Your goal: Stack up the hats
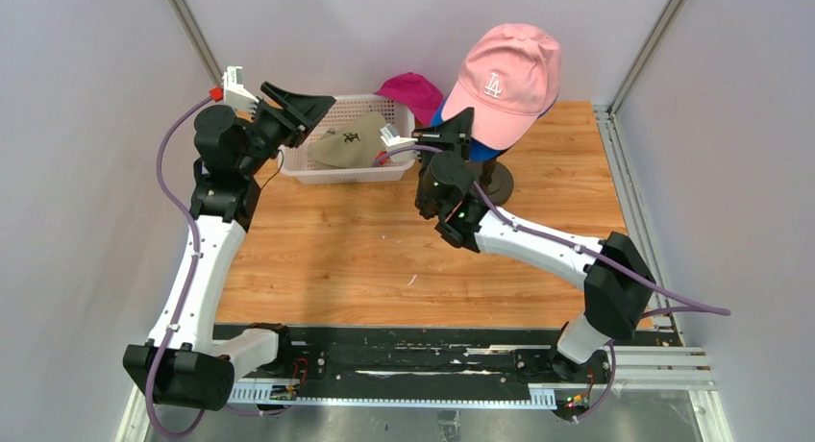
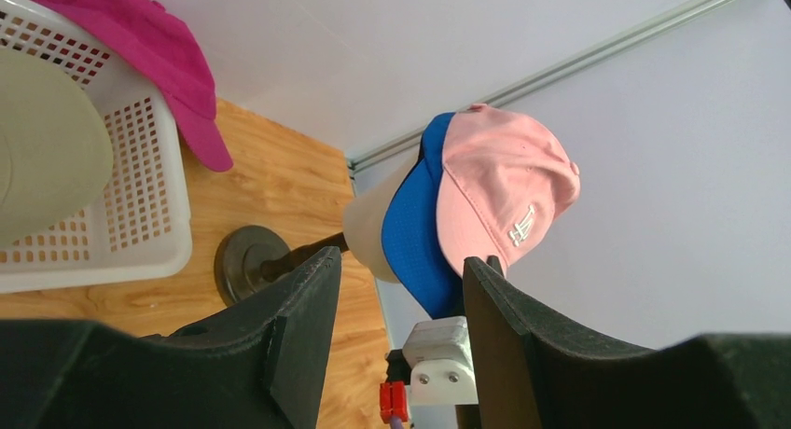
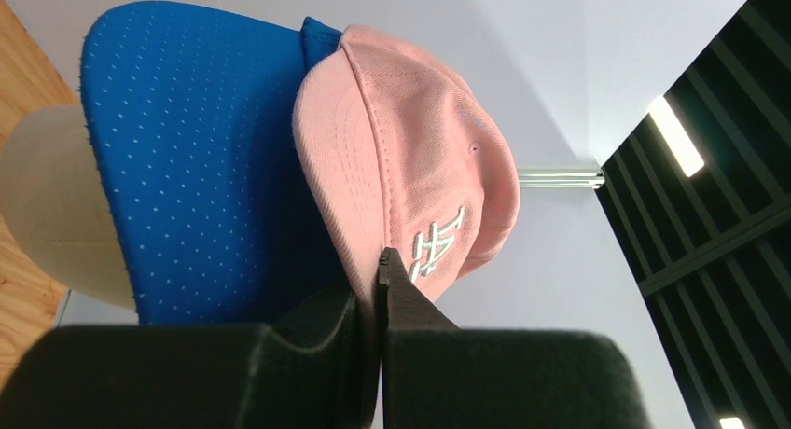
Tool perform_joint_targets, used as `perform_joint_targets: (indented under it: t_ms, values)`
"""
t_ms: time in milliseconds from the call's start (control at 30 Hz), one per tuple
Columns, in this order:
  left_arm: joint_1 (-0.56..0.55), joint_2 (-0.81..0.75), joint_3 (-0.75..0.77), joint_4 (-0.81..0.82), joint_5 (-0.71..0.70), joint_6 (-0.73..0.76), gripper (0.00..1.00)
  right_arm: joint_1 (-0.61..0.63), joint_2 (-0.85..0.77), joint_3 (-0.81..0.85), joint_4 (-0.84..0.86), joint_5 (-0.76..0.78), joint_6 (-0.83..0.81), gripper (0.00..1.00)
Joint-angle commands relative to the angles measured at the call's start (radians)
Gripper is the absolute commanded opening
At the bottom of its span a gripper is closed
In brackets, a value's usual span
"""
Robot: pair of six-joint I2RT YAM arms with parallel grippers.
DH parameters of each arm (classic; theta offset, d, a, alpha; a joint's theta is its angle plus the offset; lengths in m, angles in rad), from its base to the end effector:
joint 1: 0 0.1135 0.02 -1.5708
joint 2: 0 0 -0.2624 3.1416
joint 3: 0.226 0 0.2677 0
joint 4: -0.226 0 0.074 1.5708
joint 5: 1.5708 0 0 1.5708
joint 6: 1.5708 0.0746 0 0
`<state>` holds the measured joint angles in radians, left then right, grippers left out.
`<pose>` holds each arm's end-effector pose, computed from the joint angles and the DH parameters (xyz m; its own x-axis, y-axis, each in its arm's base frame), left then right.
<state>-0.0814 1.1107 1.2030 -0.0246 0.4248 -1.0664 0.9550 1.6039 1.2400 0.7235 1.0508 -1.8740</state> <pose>0.2959 -0.0550 0.4420 -0.3911 -0.7684 -0.5066 0.2929 0.4179 -0.8600 0.2826 0.2873 0.3780 -0.1214 -0.9925 -0.0120 0.1750 -0.0095 -0.9845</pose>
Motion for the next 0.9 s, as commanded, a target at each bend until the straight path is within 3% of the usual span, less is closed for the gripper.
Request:
perform_joint_targets:
  t_ms: [0,300,567,867]
  values:
    - [0.005,-0.009,-0.006,0.017,0.006,0.008,0.55,0.027,0.044,-0.027,-0.064,0.063,0.111,0.05]
    - [0.005,-0.003,-0.003,0.018,0.007,0.007,0.55,0.032,0.047,-0.053,0.067,0.077,0.034,0.22]
    - [0.005,-0.009,-0.006,0.017,0.006,0.008,0.55,0.056,0.083,-0.07,0.368,0.055,-0.188,0.25]
    - [0.006,-0.012,-0.01,0.015,0.006,0.008,0.55,0.107,0.096,-0.067,0.554,0.055,-0.344,0.27]
